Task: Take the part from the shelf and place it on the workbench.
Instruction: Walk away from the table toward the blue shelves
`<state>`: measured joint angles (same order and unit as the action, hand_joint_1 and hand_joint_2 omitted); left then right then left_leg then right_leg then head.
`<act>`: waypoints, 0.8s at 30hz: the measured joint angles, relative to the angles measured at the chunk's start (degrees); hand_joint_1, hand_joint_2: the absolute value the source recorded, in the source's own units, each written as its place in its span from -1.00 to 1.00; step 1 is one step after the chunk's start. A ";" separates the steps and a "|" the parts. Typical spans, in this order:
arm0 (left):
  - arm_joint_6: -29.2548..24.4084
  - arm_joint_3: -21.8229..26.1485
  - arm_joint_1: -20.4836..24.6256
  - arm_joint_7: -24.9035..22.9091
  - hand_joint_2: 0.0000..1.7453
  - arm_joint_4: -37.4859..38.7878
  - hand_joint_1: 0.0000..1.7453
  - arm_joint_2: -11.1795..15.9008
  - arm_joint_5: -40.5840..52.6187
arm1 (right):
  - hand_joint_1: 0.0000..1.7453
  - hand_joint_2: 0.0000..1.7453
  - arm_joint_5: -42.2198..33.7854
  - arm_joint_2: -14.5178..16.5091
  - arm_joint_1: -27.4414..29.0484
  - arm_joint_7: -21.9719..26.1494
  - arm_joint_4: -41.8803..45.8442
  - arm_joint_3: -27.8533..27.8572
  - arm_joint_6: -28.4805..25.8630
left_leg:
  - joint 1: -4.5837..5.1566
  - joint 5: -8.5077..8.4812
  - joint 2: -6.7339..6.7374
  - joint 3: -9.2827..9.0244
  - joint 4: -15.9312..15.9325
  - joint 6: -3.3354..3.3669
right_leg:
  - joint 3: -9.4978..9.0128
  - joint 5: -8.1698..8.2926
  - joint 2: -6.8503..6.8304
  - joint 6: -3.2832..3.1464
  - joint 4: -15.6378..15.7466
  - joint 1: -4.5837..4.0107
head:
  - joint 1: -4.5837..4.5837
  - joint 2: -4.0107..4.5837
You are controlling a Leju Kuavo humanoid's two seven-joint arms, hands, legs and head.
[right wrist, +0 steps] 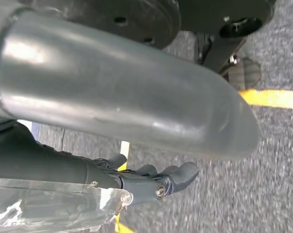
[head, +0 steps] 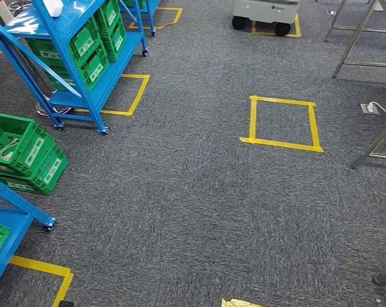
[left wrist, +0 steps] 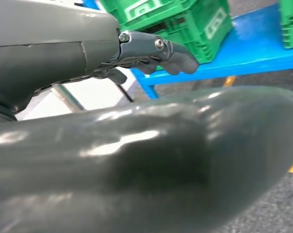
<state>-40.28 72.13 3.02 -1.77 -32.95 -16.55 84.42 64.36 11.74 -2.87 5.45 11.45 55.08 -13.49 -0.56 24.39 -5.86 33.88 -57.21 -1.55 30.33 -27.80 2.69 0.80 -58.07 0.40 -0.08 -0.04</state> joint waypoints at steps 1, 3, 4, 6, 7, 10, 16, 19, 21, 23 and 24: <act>0.00 0.03 0.03 -0.01 -1.00 0.03 -1.00 0.01 0.01 | -1.00 -1.00 0.05 0.00 0.04 0.00 0.00 0.00 0.00 | 0.08 1.20 1.31 0.85 -1.72 -0.20 | 0.02 0.19 -0.73 -0.37 0.18 0.03 | 0.24 0.00; 0.01 0.04 0.27 -0.04 -1.00 0.11 -1.00 -0.03 0.03 | -1.00 -1.00 0.16 0.00 0.22 -0.04 0.01 0.00 0.05 | 0.23 5.04 4.13 3.90 -8.30 -0.42 | 0.11 0.28 -2.29 -0.80 0.33 -0.10 | 0.71 0.00; 0.01 0.04 0.34 -0.06 -1.00 0.19 -1.00 -0.06 0.03 | -1.00 -1.00 0.20 0.00 0.30 -0.08 0.01 0.00 0.07 | 0.21 6.67 4.70 5.60 -12.01 -0.49 | 0.19 0.26 -3.13 -0.90 0.32 -0.21 | 0.77 0.00; 0.01 0.05 0.30 -0.08 -1.00 0.31 -1.00 -0.10 0.04 | -1.00 -1.00 0.23 0.00 0.31 -0.13 0.01 0.00 0.09 | 0.20 7.13 5.12 6.84 -15.18 -0.48 | 0.26 0.20 -4.72 -0.97 0.31 -0.33 | 0.77 0.00; 0.01 0.06 0.25 -0.09 -1.00 0.33 -1.00 -0.10 0.04 | -1.00 -1.00 0.25 0.01 0.26 -0.14 0.01 0.00 0.09 | 0.22 5.82 5.31 5.88 -13.61 -0.39 | 0.23 0.17 -5.42 -0.96 0.31 -0.35 | 0.78 0.00; 0.01 0.09 0.42 -0.09 -1.00 0.35 -1.00 -0.08 0.05 | -1.00 -1.00 0.31 0.02 0.14 -0.14 0.01 -0.01 0.13 | 0.64 1.15 8.39 -0.01 -2.88 0.22 | -0.02 -0.16 -7.26 -0.53 0.20 -0.60 | 0.84 0.00; 0.01 0.20 0.37 -0.09 -1.00 0.43 -1.00 -0.05 0.06 | -1.00 -1.00 0.39 0.00 -0.20 -0.15 0.01 -0.02 0.16 | 0.70 0.39 7.36 -1.56 1.06 2.00 | 0.28 -2.05 -7.26 1.30 -1.63 -0.69 | 0.56 0.00; 0.00 0.25 0.61 -0.09 -1.00 0.48 -1.00 -0.10 0.07 | -1.00 -1.00 0.40 0.00 0.03 -0.16 0.01 -0.02 0.21 | 0.50 0.15 5.41 -1.43 1.13 2.60 | 5.23 -7.08 -3.35 1.96 -12.21 -0.42 | 0.19 0.00; 0.00 0.26 0.58 -0.09 -1.00 0.52 -1.00 -0.12 0.08 | -1.00 -1.00 0.42 0.00 0.15 -0.18 0.01 -0.02 0.24 | 0.48 0.08 3.95 -1.38 1.11 2.63 | 7.65 -7.84 -2.93 2.01 -16.47 -0.39 | 0.10 0.00; 0.00 0.29 0.52 -0.09 -1.00 0.55 -1.00 -0.10 0.08 | -1.00 -1.00 0.46 0.00 0.15 -0.18 0.01 -0.02 0.24 | 0.39 -0.02 2.41 -1.44 1.08 2.46 | 5.91 -4.41 -2.46 1.90 -12.01 -0.25 | 0.10 0.00; 0.00 0.31 0.53 -0.09 -1.00 0.55 -1.00 -0.10 0.08 | -1.00 -1.00 0.48 0.00 0.13 -0.18 0.01 -0.02 0.24 | 0.34 -0.08 1.69 -1.44 1.05 2.28 | 4.04 -2.37 -1.27 1.89 -7.88 -0.06 | 0.08 0.00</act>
<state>-40.28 72.43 3.55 -1.86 -32.40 -16.65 84.50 64.83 11.74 -2.74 5.27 11.45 55.06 -13.25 -0.22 24.31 -4.17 32.44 -56.15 0.73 34.37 -30.17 1.42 2.69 -65.95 0.34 0.00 -0.04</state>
